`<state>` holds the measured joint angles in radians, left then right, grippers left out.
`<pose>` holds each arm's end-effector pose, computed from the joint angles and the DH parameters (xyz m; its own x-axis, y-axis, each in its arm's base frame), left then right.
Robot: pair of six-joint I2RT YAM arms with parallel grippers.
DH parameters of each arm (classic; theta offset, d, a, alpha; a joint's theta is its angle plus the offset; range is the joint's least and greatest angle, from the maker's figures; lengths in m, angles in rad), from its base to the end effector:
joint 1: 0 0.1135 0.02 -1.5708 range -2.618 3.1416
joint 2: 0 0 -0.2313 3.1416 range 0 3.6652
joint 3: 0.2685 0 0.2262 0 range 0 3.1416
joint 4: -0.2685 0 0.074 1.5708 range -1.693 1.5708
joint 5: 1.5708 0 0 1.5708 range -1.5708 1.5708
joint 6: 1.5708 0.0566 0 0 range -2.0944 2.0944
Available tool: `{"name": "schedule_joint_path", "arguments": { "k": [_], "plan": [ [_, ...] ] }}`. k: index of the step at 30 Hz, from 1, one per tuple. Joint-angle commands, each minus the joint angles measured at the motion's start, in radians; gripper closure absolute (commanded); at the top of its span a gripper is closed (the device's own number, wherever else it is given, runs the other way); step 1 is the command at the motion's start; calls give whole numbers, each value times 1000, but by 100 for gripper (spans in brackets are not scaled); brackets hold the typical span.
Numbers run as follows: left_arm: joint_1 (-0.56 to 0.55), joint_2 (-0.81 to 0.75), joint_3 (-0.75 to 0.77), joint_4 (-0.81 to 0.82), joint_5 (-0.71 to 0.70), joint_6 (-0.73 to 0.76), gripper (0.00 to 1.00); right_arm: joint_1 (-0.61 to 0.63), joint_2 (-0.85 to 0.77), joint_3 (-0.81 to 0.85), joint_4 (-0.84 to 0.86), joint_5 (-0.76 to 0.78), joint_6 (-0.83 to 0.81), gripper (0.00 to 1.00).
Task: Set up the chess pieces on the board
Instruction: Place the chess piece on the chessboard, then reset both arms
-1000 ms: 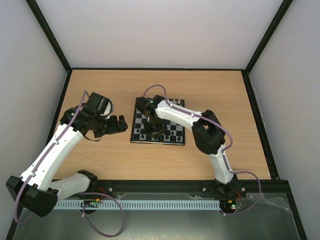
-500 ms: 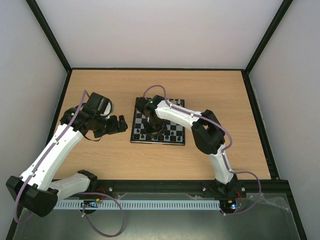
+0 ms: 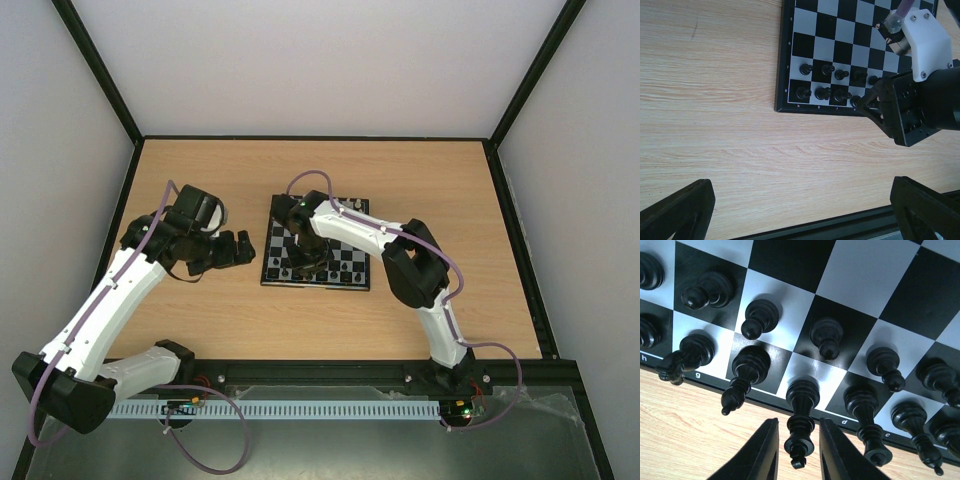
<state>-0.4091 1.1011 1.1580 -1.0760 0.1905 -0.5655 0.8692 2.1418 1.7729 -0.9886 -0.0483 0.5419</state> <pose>0.1770 -0.0884 0.2817 -0.9178 -0.1755 -0.3561 -0.0120 0.9088 -0.4170 0.2546 0.3055 0.1579 -0.9373 -0.3111 -0.1570 -0.3339 0.9307 0.1496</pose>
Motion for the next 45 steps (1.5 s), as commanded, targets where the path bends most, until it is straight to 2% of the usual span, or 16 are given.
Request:
{"name": "schedule_joint_path", "arguments": {
  "k": [1, 6, 8, 10, 15, 23, 27, 30, 33, 37, 40, 45],
  "plan": [
    [7, 3, 2, -13, 0, -4, 1, -6, 22, -1, -38, 10, -8, 75],
    [7, 3, 14, -10, -5, -6, 1, -6, 10, 53, -64, 21, -11, 69],
    [7, 3, 28, -12, -14, -7, 1, -6, 0, 88, -81, 21, -13, 64],
    [7, 5, 44, -14, -25, -8, 1, -6, -16, 125, -97, 28, -10, 51],
    [7, 28, 98, -19, -41, -8, 1, -8, -84, 191, -125, 58, 17, 1],
    [7, 56, 206, 5, -83, -15, 1, -44, -271, 191, -147, 76, 68, 1],
    [7, 26, 258, 88, -67, -1, 1, -165, -444, 154, -98, 80, 162, 1],
    [7, -18, 289, 234, 33, 53, 1, -253, -604, 75, 3, 164, 172, 2],
    [7, -51, 309, 362, 24, 58, 1, -305, -777, -64, 160, 286, 116, 1],
    [11, 5, 347, 425, -59, 101, 1, -412, -889, -251, 270, 398, 59, 1],
    [39, 52, 364, 520, 7, 149, 1, -472, -959, -411, 406, 414, 43, 1],
    [43, 109, 379, 647, -55, 205, 1, -530, -1097, -767, 679, 594, 139, 1]
  ]
}}
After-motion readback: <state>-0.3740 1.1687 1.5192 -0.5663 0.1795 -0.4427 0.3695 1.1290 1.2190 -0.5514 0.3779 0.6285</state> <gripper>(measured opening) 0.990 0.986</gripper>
